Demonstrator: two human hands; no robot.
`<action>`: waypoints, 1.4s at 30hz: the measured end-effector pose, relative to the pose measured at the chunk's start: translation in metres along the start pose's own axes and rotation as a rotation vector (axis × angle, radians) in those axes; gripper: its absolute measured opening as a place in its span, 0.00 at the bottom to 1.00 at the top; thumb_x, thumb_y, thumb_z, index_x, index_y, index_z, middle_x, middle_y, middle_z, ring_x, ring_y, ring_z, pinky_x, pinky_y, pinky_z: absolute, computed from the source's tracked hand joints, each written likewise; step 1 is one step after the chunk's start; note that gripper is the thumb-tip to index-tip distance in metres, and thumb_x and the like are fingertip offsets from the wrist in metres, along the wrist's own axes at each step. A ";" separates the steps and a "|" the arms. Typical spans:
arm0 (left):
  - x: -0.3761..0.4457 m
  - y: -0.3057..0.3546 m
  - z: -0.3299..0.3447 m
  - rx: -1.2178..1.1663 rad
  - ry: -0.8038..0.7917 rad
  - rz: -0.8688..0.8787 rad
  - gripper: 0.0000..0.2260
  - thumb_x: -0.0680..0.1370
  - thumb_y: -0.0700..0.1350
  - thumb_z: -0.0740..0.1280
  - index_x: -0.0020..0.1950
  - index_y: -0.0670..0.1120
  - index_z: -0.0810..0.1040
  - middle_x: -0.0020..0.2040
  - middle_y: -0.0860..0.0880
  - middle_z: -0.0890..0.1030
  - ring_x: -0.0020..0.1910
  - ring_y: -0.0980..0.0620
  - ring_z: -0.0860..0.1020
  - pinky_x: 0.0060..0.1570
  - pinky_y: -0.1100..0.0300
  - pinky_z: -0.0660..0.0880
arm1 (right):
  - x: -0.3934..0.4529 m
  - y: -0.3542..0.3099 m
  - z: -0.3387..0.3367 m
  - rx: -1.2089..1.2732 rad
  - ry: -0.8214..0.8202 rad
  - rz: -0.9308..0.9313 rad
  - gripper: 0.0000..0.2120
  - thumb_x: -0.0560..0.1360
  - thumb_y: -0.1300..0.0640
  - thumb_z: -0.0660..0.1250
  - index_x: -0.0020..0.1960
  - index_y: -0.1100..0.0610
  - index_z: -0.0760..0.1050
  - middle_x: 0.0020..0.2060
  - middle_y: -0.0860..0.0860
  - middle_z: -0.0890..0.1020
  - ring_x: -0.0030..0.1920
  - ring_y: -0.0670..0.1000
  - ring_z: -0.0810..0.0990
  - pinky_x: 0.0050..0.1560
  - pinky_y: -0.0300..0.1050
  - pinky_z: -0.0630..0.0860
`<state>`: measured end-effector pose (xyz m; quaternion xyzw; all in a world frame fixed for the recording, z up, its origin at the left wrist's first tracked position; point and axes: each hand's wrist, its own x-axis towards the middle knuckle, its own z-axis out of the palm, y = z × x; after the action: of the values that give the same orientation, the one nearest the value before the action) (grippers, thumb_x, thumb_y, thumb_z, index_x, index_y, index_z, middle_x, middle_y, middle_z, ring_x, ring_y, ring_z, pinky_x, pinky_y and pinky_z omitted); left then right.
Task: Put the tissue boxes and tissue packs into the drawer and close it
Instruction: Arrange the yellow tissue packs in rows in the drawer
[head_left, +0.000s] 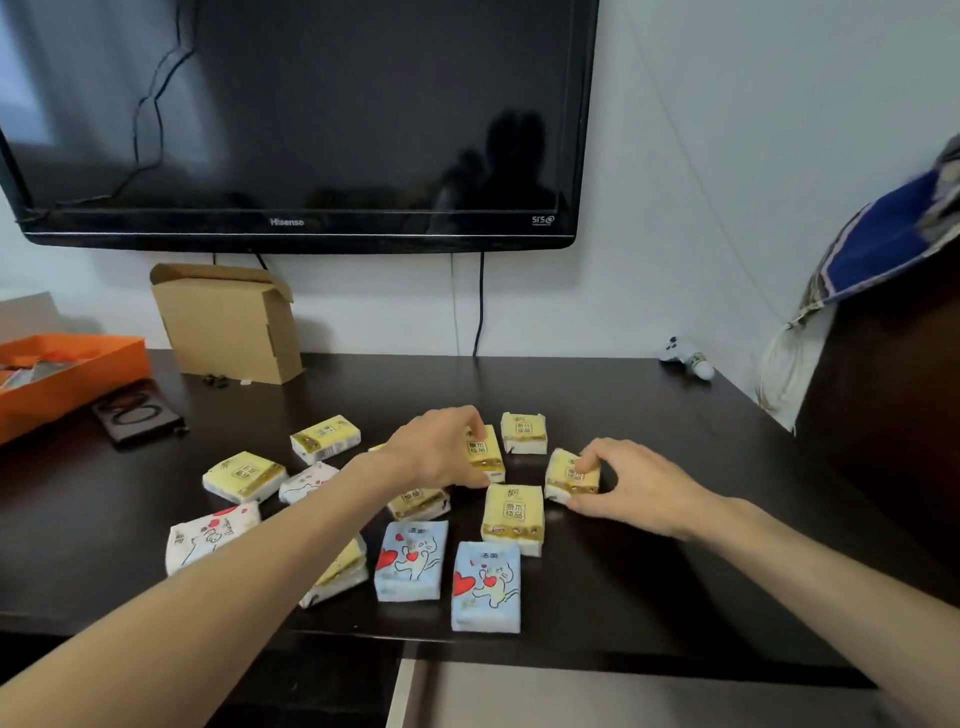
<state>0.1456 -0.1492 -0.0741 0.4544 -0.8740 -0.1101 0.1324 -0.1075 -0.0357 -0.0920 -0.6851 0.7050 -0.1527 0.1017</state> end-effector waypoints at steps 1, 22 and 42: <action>-0.005 0.003 -0.005 -0.013 0.018 0.010 0.25 0.67 0.55 0.78 0.60 0.56 0.72 0.59 0.54 0.78 0.50 0.54 0.75 0.39 0.62 0.68 | -0.004 -0.001 -0.002 -0.007 0.018 -0.003 0.22 0.67 0.30 0.71 0.55 0.40 0.74 0.58 0.42 0.79 0.59 0.48 0.77 0.59 0.52 0.76; -0.259 0.057 0.040 -0.025 -0.115 0.227 0.39 0.64 0.70 0.70 0.72 0.61 0.64 0.55 0.65 0.71 0.57 0.64 0.69 0.57 0.62 0.73 | -0.228 -0.066 0.043 0.145 -0.053 -0.198 0.27 0.65 0.31 0.71 0.60 0.36 0.70 0.54 0.33 0.78 0.55 0.36 0.76 0.52 0.42 0.78; -0.225 0.037 0.098 0.307 -0.227 0.314 0.28 0.66 0.69 0.69 0.59 0.55 0.74 0.52 0.57 0.80 0.54 0.55 0.77 0.64 0.53 0.60 | -0.175 -0.071 0.099 -0.281 -0.330 -0.193 0.20 0.63 0.42 0.73 0.50 0.48 0.74 0.45 0.47 0.78 0.46 0.54 0.78 0.44 0.51 0.78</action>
<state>0.2086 0.0638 -0.1846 0.3126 -0.9496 -0.0045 -0.0215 0.0010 0.1302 -0.1704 -0.7725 0.6242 0.0519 0.1043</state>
